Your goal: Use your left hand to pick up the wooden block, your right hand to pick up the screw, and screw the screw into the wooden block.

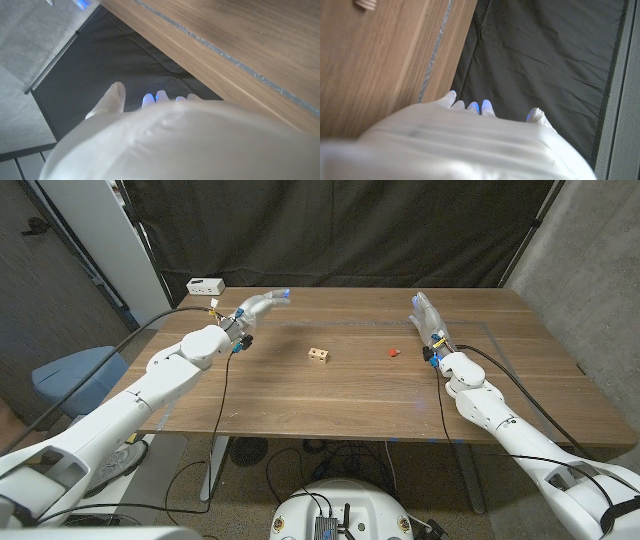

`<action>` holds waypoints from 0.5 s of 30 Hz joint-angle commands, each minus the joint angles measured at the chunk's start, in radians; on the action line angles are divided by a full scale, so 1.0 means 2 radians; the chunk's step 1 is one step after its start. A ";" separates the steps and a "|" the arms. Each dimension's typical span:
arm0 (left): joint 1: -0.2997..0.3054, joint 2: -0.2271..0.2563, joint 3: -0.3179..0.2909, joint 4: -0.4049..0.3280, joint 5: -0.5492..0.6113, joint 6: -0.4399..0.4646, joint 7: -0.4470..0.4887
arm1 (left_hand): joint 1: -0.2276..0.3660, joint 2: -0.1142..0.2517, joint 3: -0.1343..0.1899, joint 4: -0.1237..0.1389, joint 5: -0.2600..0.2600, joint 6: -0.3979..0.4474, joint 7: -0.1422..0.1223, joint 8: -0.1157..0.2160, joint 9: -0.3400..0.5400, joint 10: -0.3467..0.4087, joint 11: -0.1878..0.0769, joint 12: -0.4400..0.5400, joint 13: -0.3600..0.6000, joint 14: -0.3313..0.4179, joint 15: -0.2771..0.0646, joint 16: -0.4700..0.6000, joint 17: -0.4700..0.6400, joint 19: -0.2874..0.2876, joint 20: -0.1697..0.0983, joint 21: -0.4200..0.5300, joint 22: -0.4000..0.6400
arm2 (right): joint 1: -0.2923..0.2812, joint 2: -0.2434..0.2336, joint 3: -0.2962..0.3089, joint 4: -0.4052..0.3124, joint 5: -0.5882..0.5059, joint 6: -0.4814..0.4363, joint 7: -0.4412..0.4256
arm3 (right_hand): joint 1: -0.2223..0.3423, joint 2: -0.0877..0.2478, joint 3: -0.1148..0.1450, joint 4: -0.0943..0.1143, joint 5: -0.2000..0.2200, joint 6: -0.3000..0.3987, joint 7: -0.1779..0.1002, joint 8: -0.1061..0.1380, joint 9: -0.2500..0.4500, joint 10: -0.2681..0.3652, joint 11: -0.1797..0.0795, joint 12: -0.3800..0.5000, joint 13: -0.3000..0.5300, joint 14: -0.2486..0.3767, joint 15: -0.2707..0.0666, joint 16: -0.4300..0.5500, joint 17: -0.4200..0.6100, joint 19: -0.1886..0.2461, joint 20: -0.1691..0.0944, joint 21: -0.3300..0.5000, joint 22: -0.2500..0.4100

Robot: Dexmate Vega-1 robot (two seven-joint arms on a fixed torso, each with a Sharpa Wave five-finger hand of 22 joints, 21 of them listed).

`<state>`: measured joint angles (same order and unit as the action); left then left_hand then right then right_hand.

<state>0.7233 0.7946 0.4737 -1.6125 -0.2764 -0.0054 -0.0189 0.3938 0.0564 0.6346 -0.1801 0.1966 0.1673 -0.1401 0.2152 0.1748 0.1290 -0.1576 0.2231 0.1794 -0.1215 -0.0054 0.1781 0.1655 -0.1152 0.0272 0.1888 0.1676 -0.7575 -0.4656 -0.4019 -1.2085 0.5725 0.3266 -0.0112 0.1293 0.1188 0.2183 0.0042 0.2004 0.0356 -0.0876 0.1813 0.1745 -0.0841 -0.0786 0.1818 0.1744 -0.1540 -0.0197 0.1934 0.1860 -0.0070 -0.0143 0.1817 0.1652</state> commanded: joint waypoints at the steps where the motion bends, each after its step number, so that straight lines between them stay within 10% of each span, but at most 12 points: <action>1: -0.019 0.032 0.017 -0.056 0.069 0.054 -0.005 | 0.013 -0.006 0.000 -0.004 0.004 0.008 -0.006 0.005 0.002 0.010 -0.004 0.004 0.003 0.004 -0.003 0.005 0.001 0.005 0.000 0.003 0.001 | 0.005 0.001 0.000 0.015 -0.002 0.011 0.006 | 0.001 -0.003 0.003 0.001 0.005 0.001 -0.002 0.003 0.003 -0.002 -0.002 0.002 0.002 -0.002 0.000 0.001 0.001 0.001 0.001 0.004 0.002; 15: -0.054 0.054 0.044 -0.099 0.129 0.107 -0.060 | 0.042 -0.038 -0.007 -0.005 -0.006 0.010 -0.015 0.002 0.002 0.018 -0.013 0.001 0.004 0.013 -0.002 0.005 0.002 0.016 0.015 0.003 0.001 | 0.000 -0.005 0.004 0.016 0.001 0.010 0.007 | 0.000 -0.003 0.004 0.002 0.005 0.001 -0.003 0.003 0.003 -0.002 -0.003 0.002 0.002 -0.002 0.002 0.001 0.001 0.001 0.003 0.004 0.002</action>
<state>0.6626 0.8727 0.5259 -1.7476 -0.1102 0.1303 -0.0731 0.4628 -0.0126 0.6266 -0.1880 0.1918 0.1883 -0.1610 0.2152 0.1747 0.1606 -0.1787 0.2237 0.1841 -0.1022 -0.0105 0.1781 0.1654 -0.0887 0.0536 0.1888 0.1677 -0.7524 -0.4685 -0.3999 -1.1819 0.5714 0.3445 0.0014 0.1293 0.1188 0.2183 0.0042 0.2081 0.0356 -0.0876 0.1812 0.1744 -0.0840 -0.0786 0.1817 0.1744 -0.1539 -0.0197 0.1934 0.1861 -0.0033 -0.0106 0.1817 0.1651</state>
